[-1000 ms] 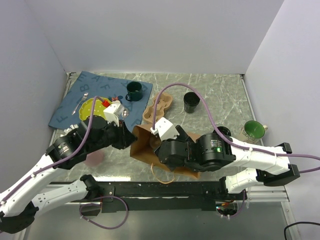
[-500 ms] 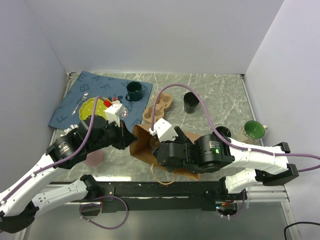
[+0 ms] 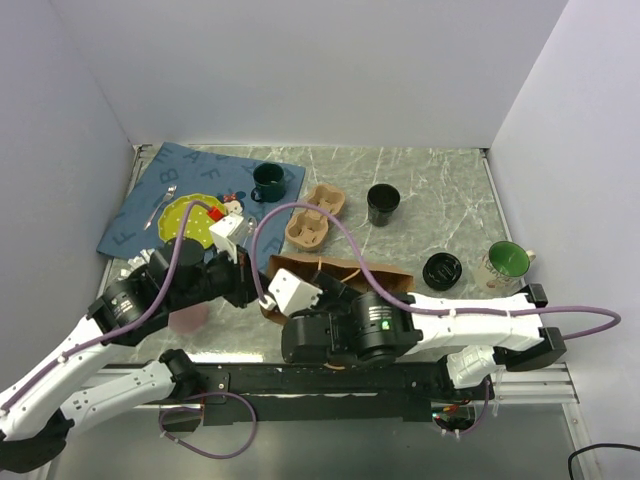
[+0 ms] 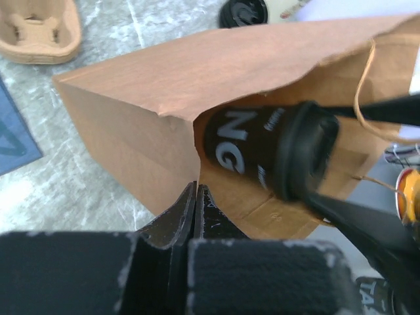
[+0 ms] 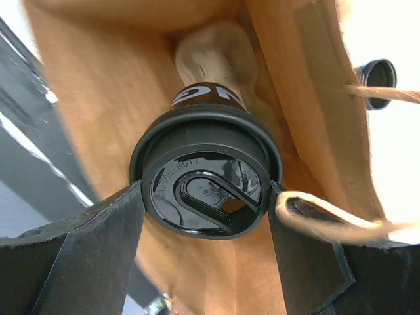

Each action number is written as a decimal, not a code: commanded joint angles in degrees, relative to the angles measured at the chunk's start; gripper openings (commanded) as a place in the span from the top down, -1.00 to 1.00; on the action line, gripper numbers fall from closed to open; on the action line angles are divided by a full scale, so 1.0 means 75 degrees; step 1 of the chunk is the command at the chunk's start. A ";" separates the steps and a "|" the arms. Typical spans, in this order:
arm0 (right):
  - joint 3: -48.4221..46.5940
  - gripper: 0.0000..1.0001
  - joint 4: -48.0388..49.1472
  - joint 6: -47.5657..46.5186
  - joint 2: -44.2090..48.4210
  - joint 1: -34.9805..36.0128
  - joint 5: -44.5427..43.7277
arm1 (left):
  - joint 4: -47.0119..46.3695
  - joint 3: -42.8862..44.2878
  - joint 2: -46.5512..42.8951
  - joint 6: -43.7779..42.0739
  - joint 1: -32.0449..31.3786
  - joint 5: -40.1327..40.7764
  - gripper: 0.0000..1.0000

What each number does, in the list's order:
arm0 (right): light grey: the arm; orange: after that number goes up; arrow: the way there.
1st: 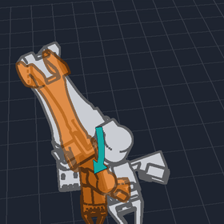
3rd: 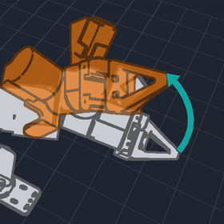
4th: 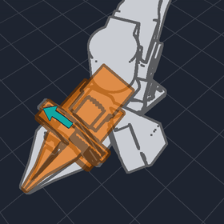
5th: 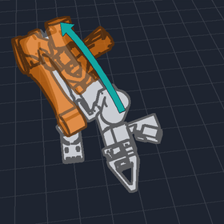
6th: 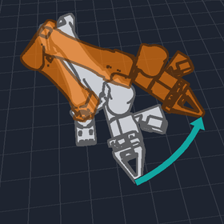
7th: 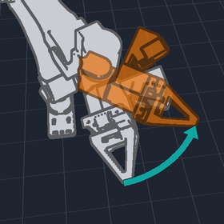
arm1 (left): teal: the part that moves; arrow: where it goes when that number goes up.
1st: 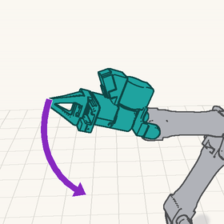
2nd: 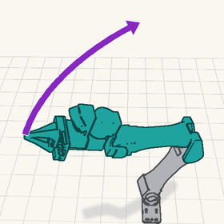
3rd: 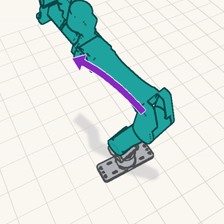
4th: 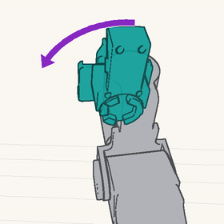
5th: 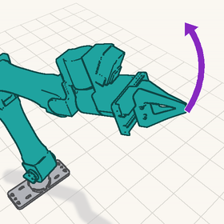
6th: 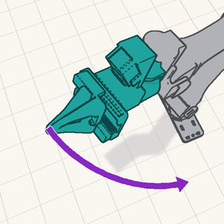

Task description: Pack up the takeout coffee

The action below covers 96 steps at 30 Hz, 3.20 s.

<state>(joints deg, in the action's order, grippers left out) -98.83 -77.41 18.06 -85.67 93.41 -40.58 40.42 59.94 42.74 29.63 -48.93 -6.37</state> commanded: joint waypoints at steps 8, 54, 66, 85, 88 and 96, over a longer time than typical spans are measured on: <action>0.1327 0.36 -0.1212 -0.0389 0.0804 -0.0721 0.0054 | -0.1054 -0.0996 -0.0894 -0.0200 0.0008 -0.1166 0.98; 0.3438 0.44 0.1930 -0.3851 0.1157 -0.1192 0.0149 | 0.0282 -0.0621 -0.0777 0.0374 0.0008 -0.0287 0.04; 0.4153 0.44 0.3499 -0.4845 0.1707 -0.1601 0.0031 | 0.0047 -0.1008 -0.1000 0.0140 0.0008 -0.0896 0.78; 0.5197 0.47 0.4544 -0.4976 0.2036 -0.1895 0.0196 | 0.0574 -0.0774 -0.1034 0.0409 0.0008 -0.0101 0.16; 0.5185 0.47 0.4462 -0.4800 0.2024 -0.1907 0.0161 | 0.0622 -0.0692 -0.1023 0.0421 0.0008 0.0087 0.14; 0.5231 0.48 0.4403 -0.4741 0.2118 -0.1896 0.0172 | 0.0563 -0.0188 -0.0801 0.0550 0.0008 0.0158 -0.01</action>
<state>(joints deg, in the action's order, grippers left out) -58.78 -44.86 -19.03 -71.46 79.50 -38.41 45.78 55.05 36.29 32.69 -48.88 -6.11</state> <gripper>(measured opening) 0.774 0.497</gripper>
